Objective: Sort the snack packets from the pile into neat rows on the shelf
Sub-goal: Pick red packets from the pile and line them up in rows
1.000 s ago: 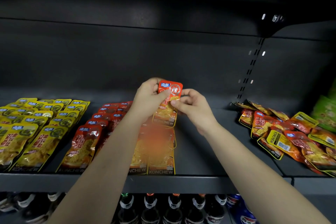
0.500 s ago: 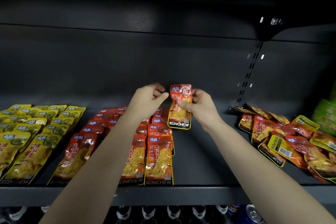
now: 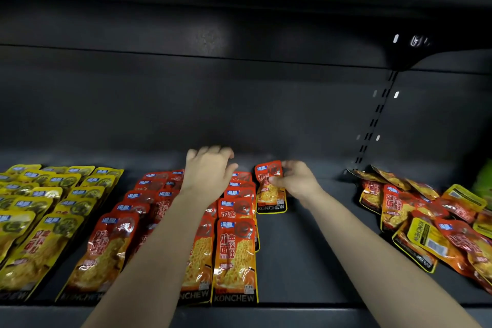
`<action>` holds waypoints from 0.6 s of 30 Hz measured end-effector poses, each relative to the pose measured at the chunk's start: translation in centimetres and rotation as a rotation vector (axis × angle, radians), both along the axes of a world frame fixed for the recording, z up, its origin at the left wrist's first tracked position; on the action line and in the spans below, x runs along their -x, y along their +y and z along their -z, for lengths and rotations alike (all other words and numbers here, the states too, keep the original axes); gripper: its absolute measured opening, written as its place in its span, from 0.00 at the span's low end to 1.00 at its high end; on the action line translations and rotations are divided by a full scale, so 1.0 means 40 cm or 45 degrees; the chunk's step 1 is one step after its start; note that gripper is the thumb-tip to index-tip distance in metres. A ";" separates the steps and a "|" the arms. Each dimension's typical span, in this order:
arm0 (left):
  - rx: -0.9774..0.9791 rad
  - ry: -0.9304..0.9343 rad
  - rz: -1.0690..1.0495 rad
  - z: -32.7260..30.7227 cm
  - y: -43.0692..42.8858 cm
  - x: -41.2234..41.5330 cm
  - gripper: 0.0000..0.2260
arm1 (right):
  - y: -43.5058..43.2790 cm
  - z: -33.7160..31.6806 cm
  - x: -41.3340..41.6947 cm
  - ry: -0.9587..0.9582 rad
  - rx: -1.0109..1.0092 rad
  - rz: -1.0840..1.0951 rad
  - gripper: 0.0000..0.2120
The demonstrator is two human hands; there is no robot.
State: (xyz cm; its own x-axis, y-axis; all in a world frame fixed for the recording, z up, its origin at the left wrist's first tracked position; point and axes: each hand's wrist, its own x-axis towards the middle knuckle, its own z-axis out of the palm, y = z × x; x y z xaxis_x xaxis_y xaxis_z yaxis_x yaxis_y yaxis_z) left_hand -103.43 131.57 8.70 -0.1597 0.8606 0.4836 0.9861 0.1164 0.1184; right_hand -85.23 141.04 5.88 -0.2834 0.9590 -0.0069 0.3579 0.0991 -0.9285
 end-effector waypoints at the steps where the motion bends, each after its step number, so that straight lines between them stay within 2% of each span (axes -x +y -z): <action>1: -0.004 -0.008 -0.005 0.005 -0.002 0.003 0.13 | 0.000 0.003 0.003 -0.012 -0.002 -0.007 0.17; 3: -0.012 -0.031 -0.010 0.015 -0.007 0.010 0.14 | -0.004 0.007 0.005 -0.050 -0.023 -0.020 0.21; 9: -0.003 -0.094 -0.028 0.034 -0.014 0.019 0.14 | -0.013 0.023 0.008 -0.227 -0.168 0.011 0.21; 14: 0.031 -0.099 -0.045 0.037 -0.016 0.013 0.14 | -0.017 0.020 0.008 -0.401 -0.257 0.035 0.26; 18: 0.070 -0.082 -0.054 0.036 -0.020 0.009 0.14 | -0.021 0.020 0.003 -0.426 -0.311 0.057 0.27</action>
